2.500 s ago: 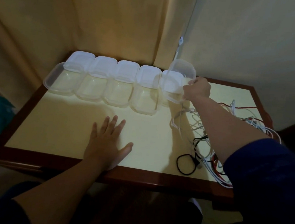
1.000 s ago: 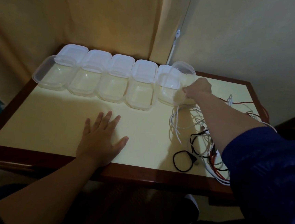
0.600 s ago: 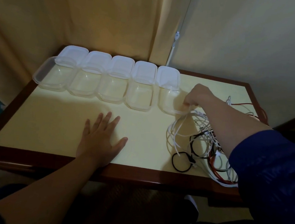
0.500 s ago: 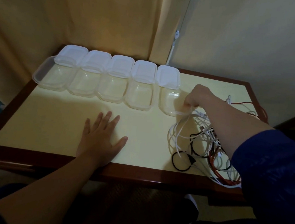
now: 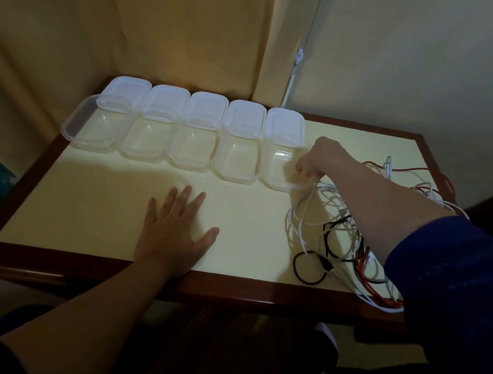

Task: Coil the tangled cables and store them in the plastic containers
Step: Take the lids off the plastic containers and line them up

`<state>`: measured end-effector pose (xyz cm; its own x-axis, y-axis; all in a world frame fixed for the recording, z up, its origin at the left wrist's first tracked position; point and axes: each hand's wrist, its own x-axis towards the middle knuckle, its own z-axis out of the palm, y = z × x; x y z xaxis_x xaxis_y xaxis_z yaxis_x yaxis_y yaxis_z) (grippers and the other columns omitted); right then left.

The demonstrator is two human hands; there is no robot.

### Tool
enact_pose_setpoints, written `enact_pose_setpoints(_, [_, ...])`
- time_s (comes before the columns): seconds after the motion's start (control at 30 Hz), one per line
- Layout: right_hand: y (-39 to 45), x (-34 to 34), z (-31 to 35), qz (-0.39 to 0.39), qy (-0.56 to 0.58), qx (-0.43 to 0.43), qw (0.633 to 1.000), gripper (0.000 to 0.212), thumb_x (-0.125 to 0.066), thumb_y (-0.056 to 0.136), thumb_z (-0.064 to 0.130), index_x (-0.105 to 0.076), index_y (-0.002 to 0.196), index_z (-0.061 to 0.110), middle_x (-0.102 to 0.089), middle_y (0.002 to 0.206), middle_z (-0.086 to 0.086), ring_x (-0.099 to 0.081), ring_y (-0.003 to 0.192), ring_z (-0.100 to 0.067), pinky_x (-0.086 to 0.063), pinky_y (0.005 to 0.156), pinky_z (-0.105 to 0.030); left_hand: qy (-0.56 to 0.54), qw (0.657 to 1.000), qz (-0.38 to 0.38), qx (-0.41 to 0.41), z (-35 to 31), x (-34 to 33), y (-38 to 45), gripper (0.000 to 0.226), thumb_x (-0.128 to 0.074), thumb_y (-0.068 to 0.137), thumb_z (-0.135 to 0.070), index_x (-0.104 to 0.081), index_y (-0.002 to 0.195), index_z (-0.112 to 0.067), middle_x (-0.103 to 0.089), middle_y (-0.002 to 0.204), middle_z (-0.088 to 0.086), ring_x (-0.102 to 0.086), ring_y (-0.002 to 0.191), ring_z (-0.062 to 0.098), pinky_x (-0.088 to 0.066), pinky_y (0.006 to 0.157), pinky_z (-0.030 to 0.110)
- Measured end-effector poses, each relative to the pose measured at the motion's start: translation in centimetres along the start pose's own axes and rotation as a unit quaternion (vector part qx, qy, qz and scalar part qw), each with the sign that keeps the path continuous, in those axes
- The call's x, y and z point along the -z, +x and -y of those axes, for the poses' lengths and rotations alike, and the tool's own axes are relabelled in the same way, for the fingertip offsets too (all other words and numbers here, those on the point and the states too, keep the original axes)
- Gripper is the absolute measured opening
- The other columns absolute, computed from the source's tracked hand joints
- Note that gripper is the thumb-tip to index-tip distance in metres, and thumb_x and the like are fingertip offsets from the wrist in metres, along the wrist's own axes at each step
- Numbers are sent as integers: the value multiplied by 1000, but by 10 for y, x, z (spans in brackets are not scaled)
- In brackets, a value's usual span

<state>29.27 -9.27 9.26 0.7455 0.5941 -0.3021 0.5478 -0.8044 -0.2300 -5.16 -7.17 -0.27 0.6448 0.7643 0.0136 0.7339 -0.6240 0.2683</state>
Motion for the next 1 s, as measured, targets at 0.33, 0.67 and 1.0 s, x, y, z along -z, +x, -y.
enact_pose_setpoints(0.33, [-122, 33, -17, -158, 224, 130, 953, 42, -74, 87, 46, -63, 121, 24, -69, 114, 3, -66, 104, -18, -53, 88, -36, 0, 1000, 9, 5, -4, 4, -1, 89, -18, 84, -81, -10, 162, -38, -2, 172, -4, 7, 158, 19, 6, 126, 55])
enact_pose_setpoints(0.67, [-214, -6, -67, -89, 384, 119, 911, 14, -74, 92, 33, -72, 83, 23, -72, 72, -10, -58, 54, -17, -45, 58, -31, 14, 1000, 11, 6, 1, -2, -1, 91, -19, 83, -82, -21, 161, -35, -14, 171, 0, -6, 158, 23, -5, 125, 58])
enact_pose_setpoints(1.0, [-169, -48, -79, 38, -32, 48, 998, 67, -71, 61, 81, -73, 84, 17, -68, 80, -1, -68, 81, -25, -54, 67, -33, 5, 1000, -18, 12, 0, -3, 12, 82, -33, 84, -75, -46, 150, -27, -39, 162, 5, -31, 151, 29, -22, 118, 60])
